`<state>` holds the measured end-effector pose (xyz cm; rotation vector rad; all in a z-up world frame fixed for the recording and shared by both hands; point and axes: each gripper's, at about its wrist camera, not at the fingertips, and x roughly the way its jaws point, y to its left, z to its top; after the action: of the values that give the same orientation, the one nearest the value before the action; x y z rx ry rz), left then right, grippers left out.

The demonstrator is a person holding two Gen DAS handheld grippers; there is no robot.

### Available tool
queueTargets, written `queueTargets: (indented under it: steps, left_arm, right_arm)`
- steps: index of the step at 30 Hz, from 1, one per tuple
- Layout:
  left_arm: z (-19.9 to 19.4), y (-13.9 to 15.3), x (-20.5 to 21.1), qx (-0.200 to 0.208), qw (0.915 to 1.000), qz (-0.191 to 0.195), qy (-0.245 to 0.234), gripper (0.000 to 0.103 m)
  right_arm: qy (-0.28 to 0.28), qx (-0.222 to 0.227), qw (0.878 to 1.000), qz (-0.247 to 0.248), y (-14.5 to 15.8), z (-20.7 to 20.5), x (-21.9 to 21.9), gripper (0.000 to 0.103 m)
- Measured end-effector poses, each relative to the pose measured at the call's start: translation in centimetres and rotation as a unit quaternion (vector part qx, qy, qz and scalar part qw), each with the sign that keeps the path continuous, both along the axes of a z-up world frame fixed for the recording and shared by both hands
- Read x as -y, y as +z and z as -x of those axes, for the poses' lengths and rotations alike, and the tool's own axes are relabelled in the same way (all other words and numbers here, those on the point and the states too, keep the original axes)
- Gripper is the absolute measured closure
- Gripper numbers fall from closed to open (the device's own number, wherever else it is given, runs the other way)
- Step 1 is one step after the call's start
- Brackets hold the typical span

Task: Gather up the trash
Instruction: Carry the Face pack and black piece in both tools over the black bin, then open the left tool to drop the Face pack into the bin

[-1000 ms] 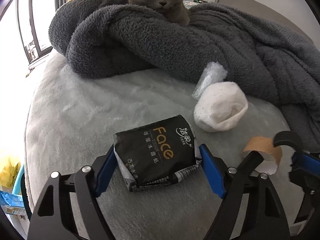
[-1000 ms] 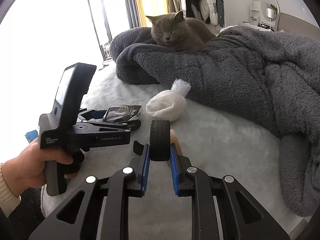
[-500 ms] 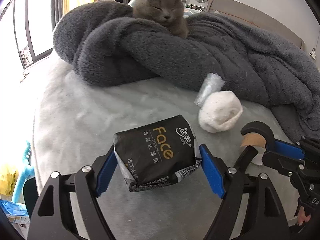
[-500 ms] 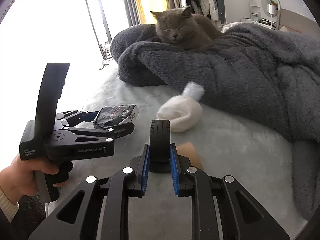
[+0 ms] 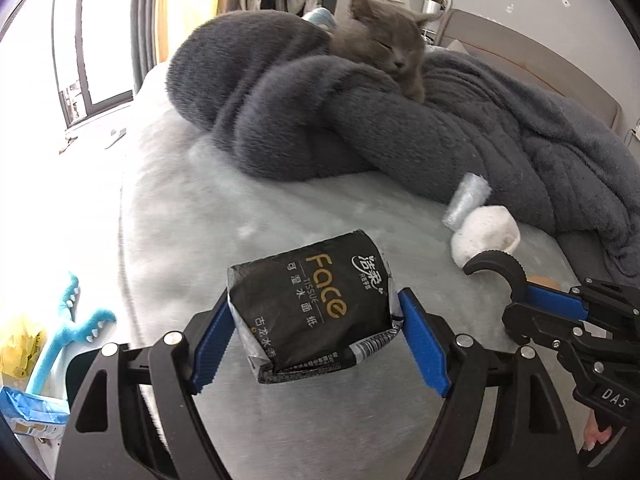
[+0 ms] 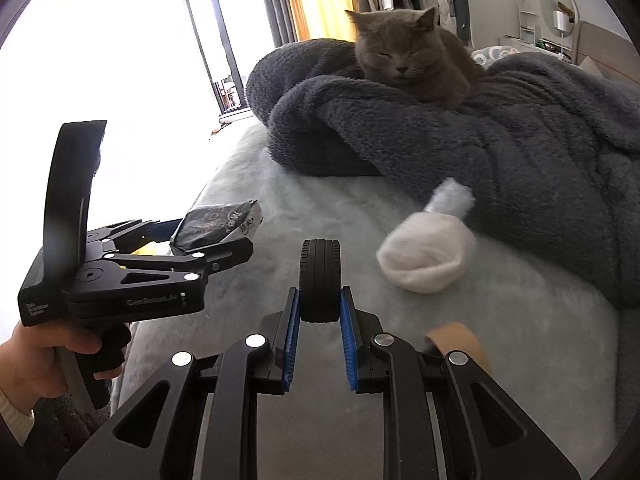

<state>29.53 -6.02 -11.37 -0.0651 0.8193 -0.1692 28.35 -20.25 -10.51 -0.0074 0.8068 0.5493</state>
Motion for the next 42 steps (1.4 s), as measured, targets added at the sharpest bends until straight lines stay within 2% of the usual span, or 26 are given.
queueTargets:
  steps: [27, 35, 42]
  left_arm:
    - [1.7, -0.2, -11.5, -0.019, 0.9975, -0.004, 0.067, 0.022]
    - [2.3, -1.6, -15.4, -0.044, 0.9953, -0.007, 0.086, 0.022]
    - [2.8, -3.5, -18.8, -0.084, 0.9906, -0.014, 0.107, 0.022]
  right_arm:
    - [0.071, 0.006, 0.997, -0.015, 0.8, -1.6, -11.5, 0.083]
    - [0.1, 0.002, 0.995, -0.016, 0.6, -1.7, -15.8, 0.083]
    - [0.126, -0.006, 0.992, -0.004, 0.1, -1.6, -20.6, 0.083]
